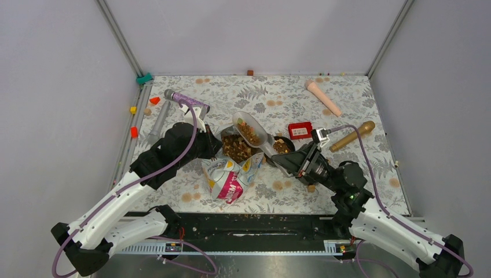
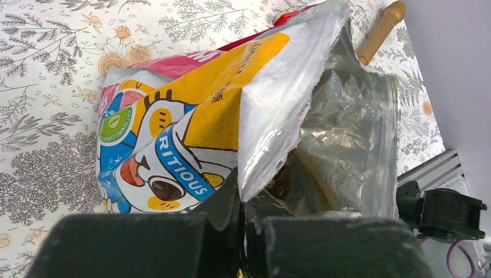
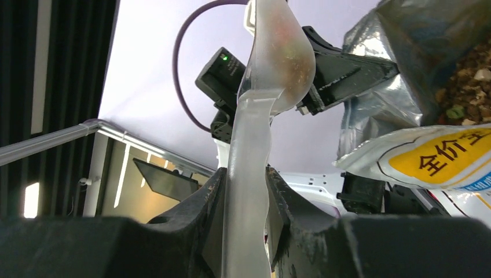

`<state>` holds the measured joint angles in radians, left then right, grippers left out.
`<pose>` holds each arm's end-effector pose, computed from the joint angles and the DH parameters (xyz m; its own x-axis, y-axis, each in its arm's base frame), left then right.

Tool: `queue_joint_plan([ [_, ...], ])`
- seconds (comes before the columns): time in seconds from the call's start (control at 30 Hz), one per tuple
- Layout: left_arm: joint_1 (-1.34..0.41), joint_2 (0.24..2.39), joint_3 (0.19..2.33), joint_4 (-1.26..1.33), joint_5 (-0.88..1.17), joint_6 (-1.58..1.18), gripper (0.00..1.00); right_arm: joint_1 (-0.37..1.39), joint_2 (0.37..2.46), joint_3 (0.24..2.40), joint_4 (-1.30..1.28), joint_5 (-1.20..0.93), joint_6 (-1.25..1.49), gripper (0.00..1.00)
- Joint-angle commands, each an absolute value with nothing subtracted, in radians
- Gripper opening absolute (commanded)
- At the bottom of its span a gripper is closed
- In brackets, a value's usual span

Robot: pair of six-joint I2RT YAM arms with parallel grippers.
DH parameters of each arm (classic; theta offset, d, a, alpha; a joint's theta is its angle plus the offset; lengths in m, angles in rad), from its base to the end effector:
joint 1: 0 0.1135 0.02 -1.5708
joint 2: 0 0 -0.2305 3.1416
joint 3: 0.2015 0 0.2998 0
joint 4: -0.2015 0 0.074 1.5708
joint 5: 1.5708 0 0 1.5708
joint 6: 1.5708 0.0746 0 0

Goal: Serve the pet food
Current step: Collect the pet food from the pet food bag, then pour the pet food into the pet food bowl.

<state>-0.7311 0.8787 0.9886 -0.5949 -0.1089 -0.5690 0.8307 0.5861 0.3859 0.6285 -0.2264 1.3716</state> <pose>0.2208 -0.1872 0.3137 -0.6114 -0.1711 -0.7726 0.3119 0.8452 -0.4340 0.1638 0.2042 0.3023 -0.7849 0.5571 -0.2714 -0.4442 -0.2004 0.8732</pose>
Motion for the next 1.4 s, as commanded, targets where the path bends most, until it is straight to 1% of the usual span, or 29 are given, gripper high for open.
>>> queue_joint_plan([
  [0.0, -0.729, 0.873, 1.008, -0.546, -0.066, -0.569, 0.00, 0.826, 0.575, 0.371, 0.804, -0.188, 1.373, 0.00],
  [0.1, -0.729, 0.870, 1.008, -0.546, -0.068, -0.569, 0.00, 0.827, 0.564, 0.352, 0.825, -0.148, 1.377, 0.00],
  [0.27, -0.729, 0.872, 1.007, -0.545, -0.056, -0.567, 0.00, 0.827, 0.536, 0.366, 0.779, -0.109, 1.327, 0.00],
  [0.3, -0.730, 0.871, 1.007, -0.544, -0.060, -0.566, 0.00, 0.827, 0.529, 0.379, 0.737, -0.106, 1.312, 0.00],
  [0.47, -0.730, 0.869, 1.008, -0.545, -0.057, -0.566, 0.00, 0.827, 0.424, 0.419, 0.427, -0.018, 1.251, 0.00],
  [0.67, -0.730, 0.866, 1.008, -0.541, -0.044, -0.566, 0.00, 0.827, 0.237, 0.438, 0.004, 0.225, 1.224, 0.00],
  [0.77, -0.729, 0.866, 1.006, -0.538, -0.047, -0.566, 0.00, 0.827, 0.153, 0.462, -0.214, 0.310, 1.201, 0.00],
  [1.0, -0.729, 0.879, 1.008, -0.542, -0.048, -0.564, 0.00, 0.827, -0.026, 0.495, -0.555, 0.420, 1.224, 0.00],
  [1.17, -0.729, 0.895, 1.008, -0.541, -0.041, -0.564, 0.00, 0.827, -0.053, 0.549, -0.801, 0.448, 1.245, 0.00],
  [1.37, -0.730, 0.913, 1.012, -0.546, -0.039, -0.562, 0.00, 0.827, -0.093, 0.579, -0.958, 0.473, 1.276, 0.00],
])
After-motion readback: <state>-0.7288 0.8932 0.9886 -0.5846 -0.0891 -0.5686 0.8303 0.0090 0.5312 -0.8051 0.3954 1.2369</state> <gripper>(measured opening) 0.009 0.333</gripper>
